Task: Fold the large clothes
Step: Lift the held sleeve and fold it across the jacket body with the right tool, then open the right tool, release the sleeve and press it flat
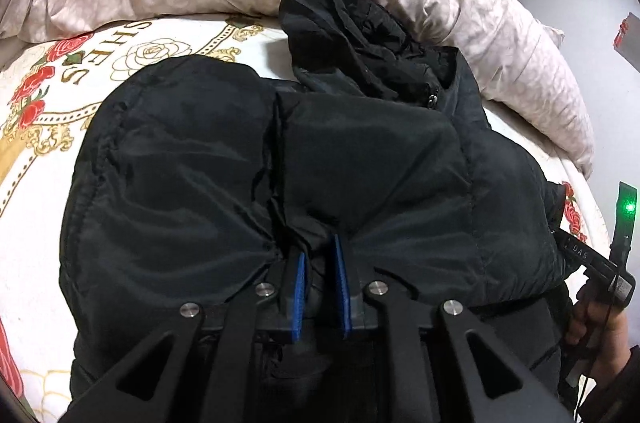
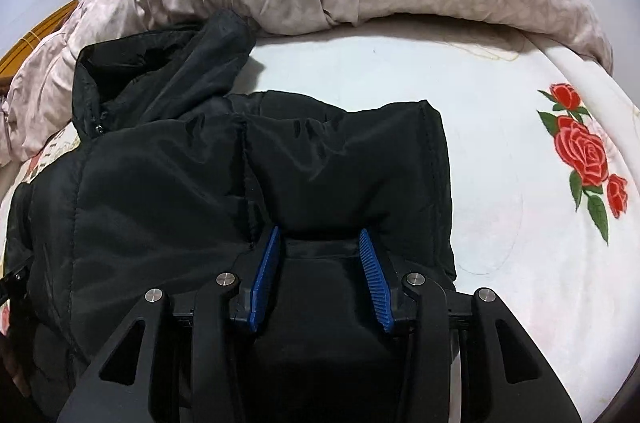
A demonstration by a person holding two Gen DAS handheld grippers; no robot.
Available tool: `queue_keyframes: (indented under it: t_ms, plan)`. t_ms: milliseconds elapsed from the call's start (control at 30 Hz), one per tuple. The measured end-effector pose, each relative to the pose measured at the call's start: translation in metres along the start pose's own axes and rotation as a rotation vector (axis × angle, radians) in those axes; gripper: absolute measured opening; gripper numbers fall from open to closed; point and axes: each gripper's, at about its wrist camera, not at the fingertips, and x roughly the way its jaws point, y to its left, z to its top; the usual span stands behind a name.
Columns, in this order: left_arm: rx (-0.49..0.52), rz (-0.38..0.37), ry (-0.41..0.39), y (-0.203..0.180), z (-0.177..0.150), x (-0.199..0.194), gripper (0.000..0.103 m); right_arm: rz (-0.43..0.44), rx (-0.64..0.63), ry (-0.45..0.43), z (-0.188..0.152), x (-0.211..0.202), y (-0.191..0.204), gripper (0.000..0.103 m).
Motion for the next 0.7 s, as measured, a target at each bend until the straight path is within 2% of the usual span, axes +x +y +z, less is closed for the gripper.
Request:
queue_keyframes:
  t_ms: [100, 167, 233, 300, 367, 433, 533, 633, 700]
  plan:
    - [0.004, 0.029, 0.012, -0.001, 0.001, -0.015, 0.022, -0.017, -0.013, 0.005, 0.004, -0.019, 0.001, 0.043]
    - [0.011, 0.046, -0.005, 0.0, 0.0, -0.035, 0.025, 0.0, -0.022, -0.045, 0.008, -0.042, 0.002, 0.043]
    - [-0.014, 0.046, -0.057, 0.004, 0.001, -0.062, 0.035, 0.005, -0.049, -0.093, 0.012, -0.062, 0.006, 0.043]
    - [-0.035, 0.033, -0.116, 0.002, 0.011, -0.081, 0.05, 0.007, -0.079, -0.115, 0.02, -0.07, 0.012, 0.043]
    - [0.01, 0.025, -0.16, -0.011, 0.029, -0.086, 0.051, 0.013, -0.103, -0.11, 0.027, -0.065, 0.019, 0.043]
    - [0.074, 0.03, -0.168, -0.029, 0.049, -0.074, 0.054, 0.019, -0.117, -0.089, 0.033, -0.054, 0.026, 0.043]
    - [0.104, 0.043, -0.108, -0.038, 0.068, -0.033, 0.054, 0.027, -0.122, -0.023, 0.039, -0.023, 0.033, 0.043]
    - [0.083, 0.078, -0.016, -0.026, 0.064, 0.009, 0.048, -0.001, -0.14, 0.008, 0.036, 0.003, 0.038, 0.043]
    - [0.072, 0.064, -0.01, -0.018, 0.051, 0.022, 0.048, -0.013, -0.15, 0.009, 0.031, 0.015, 0.04, 0.043]
